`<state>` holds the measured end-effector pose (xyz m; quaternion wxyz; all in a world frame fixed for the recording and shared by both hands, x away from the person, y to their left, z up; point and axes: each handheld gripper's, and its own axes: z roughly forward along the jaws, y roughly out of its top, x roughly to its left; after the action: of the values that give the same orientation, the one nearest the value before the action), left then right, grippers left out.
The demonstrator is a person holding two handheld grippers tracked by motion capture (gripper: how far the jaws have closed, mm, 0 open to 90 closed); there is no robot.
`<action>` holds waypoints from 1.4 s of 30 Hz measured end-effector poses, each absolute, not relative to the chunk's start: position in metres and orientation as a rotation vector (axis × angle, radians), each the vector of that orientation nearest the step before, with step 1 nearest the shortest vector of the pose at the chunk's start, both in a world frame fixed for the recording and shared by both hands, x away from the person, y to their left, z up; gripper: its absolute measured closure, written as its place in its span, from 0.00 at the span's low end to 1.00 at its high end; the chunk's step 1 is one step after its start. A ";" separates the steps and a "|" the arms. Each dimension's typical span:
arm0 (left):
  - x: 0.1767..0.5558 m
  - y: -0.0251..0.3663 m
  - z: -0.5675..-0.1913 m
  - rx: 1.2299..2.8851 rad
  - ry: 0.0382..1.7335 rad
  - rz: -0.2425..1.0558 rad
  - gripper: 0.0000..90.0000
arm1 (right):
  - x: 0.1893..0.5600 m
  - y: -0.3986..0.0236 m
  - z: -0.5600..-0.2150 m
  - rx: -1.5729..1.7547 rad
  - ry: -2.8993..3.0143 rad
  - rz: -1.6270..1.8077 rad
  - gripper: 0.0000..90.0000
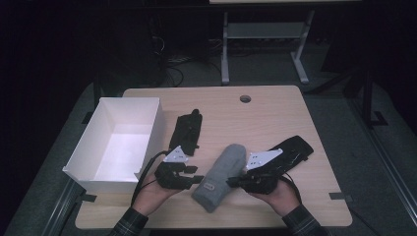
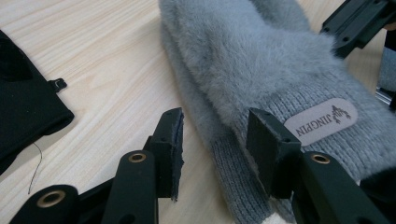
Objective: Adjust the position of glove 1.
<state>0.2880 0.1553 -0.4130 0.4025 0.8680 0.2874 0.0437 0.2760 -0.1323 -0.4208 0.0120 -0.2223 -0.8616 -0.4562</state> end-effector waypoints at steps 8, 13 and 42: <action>0.288 0.157 -0.408 2.160 0.725 0.131 0.59 | 0.273 -0.123 -0.425 -0.685 -2.678 -1.482 0.99; 0.288 0.154 -0.410 2.184 0.713 0.123 0.58 | 0.271 -0.119 -0.435 -0.676 -2.722 -1.374 0.97; 0.336 0.093 -0.409 2.256 0.635 0.101 0.20 | 0.273 -0.202 -0.470 -0.992 -2.875 -1.204 0.21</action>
<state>0.3360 0.0925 -0.4095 0.3873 0.8866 0.2495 0.0397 0.2733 -0.2020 -0.4698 -0.0646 -0.3026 -0.8771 -0.3673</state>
